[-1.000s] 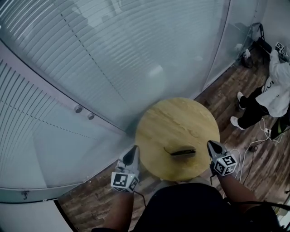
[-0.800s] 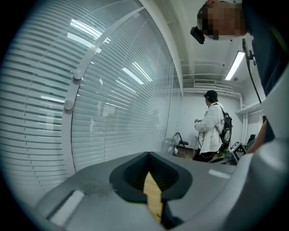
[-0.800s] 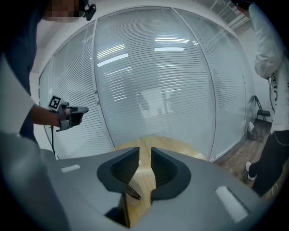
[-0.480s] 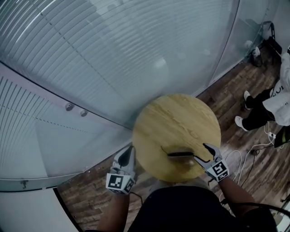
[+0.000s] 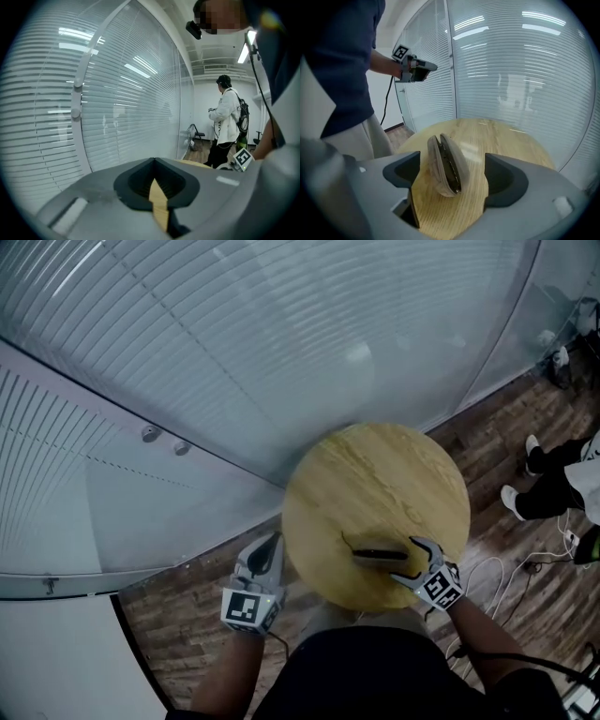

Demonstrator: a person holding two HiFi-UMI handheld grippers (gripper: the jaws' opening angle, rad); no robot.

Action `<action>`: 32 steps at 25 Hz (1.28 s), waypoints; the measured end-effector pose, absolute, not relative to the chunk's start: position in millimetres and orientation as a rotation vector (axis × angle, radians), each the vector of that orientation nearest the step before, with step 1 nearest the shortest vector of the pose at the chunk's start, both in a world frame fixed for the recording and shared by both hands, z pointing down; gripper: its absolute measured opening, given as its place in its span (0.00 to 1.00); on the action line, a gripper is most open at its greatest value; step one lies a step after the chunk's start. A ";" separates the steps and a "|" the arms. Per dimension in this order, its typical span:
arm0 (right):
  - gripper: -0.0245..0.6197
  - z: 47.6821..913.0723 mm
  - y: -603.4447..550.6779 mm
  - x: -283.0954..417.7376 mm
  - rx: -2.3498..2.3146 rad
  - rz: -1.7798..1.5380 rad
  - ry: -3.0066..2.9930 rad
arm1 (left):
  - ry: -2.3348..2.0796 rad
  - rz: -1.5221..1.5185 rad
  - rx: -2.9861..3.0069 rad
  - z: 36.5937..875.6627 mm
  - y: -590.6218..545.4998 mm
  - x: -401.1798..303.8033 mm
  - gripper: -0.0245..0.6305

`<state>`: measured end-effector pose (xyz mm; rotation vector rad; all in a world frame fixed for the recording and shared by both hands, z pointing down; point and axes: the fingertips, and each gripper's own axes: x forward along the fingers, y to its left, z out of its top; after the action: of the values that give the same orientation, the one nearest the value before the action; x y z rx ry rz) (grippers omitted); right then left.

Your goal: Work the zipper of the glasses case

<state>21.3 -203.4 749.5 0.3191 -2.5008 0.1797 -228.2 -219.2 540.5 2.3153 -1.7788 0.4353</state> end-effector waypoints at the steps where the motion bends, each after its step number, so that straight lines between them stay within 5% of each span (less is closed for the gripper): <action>1: 0.70 755.0 -204.2 19.6 0.308 0.168 -2.484 | -1.786 0.469 2.326 540.4 -219.8 -227.4 0.04; 19: 0.70 821.0 -203.6 -22.9 0.011 0.027 -2.331 | -1.904 0.426 2.135 536.6 -196.2 -266.7 0.04; 24: 0.57 827.6 -212.3 -25.1 -0.005 0.065 -2.310 | -1.884 0.435 2.140 529.6 -194.1 -264.4 0.04; 32: 0.52 827.9 -214.2 -28.8 0.042 0.126 -2.332 | -1.839 0.450 2.201 531.1 -199.7 -258.8 0.04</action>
<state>-28.8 -214.2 827.9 0.0420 -2.3324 0.1257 -258.8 -199.7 531.1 2.2007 -1.8388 0.4505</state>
